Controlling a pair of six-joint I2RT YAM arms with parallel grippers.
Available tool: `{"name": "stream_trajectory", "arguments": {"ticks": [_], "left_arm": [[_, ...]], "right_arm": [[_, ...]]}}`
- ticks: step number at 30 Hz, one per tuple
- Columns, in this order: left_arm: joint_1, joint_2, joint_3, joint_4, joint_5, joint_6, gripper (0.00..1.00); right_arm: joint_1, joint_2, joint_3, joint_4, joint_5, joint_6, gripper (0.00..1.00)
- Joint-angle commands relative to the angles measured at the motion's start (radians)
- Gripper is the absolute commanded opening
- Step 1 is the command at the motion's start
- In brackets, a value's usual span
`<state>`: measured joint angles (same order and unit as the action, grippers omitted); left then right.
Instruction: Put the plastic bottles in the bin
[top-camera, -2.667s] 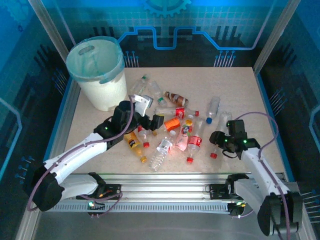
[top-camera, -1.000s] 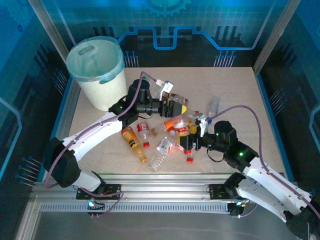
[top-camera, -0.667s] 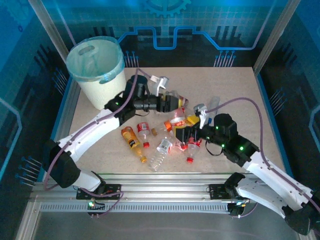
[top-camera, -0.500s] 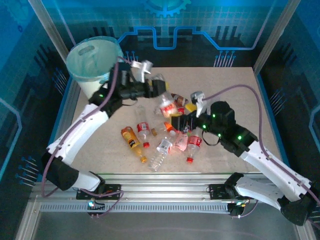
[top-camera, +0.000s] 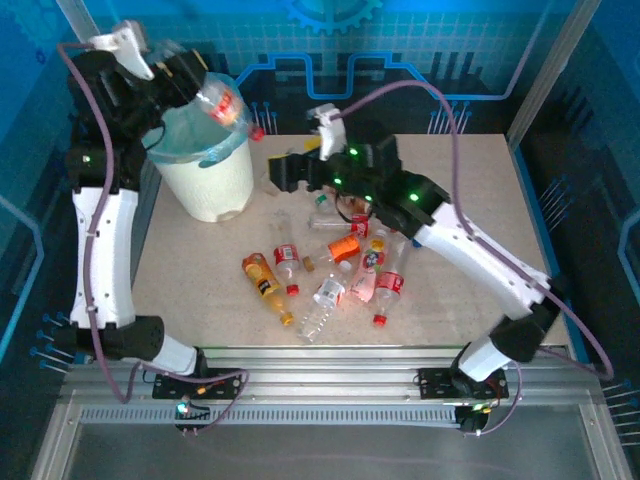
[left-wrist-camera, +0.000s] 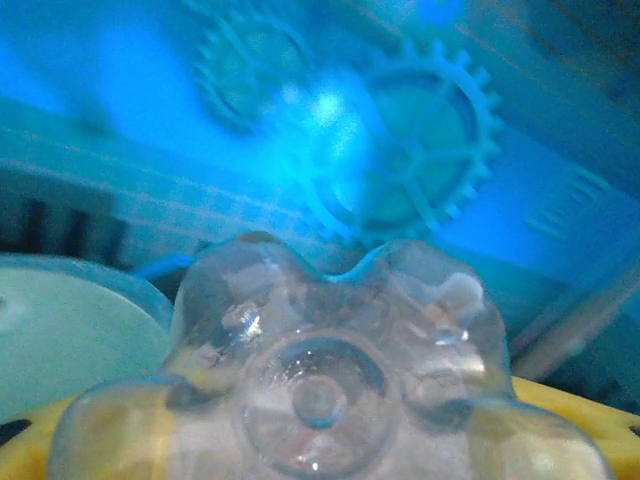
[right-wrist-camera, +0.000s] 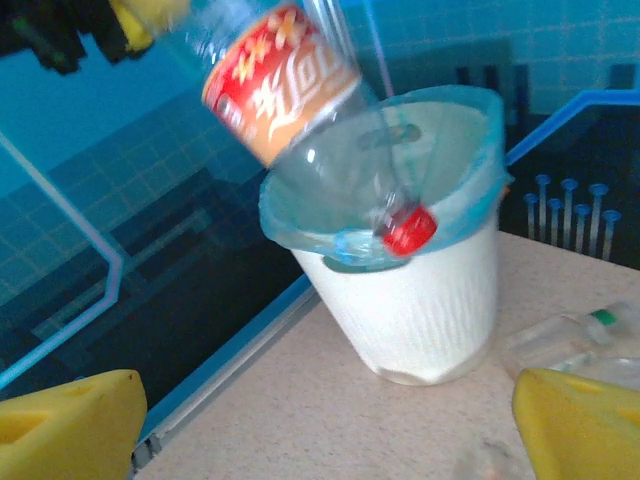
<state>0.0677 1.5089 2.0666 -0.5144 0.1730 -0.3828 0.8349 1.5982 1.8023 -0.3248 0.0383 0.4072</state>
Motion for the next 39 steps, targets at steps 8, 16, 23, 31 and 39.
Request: {"name": "stream_trajectory", "arguments": {"ticks": [8,16,23,31,39], "left_arm": [[0.153,0.209,0.144,0.075,-0.163,-0.038,0.59],[0.166,0.368,0.175,0.061,-0.116,0.061,0.6],[0.165,0.411,0.062,0.095,-0.006,0.117,0.61],[0.138,0.448,-0.007,0.056,0.034,0.203,0.7],[0.139,0.443,-0.009,0.018,0.03,0.187,0.84]], "right_arm": [[0.134,0.266,0.285,-0.17,-0.063,0.035,0.94],[0.148,0.266,0.24,-0.183,-0.056,0.029,0.94],[0.141,0.227,0.175,-0.18,-0.02,0.007,0.94],[0.134,0.2,0.124,-0.179,-0.001,0.018,0.95],[0.134,0.164,0.07,-0.162,0.023,0.035,0.95]]}}
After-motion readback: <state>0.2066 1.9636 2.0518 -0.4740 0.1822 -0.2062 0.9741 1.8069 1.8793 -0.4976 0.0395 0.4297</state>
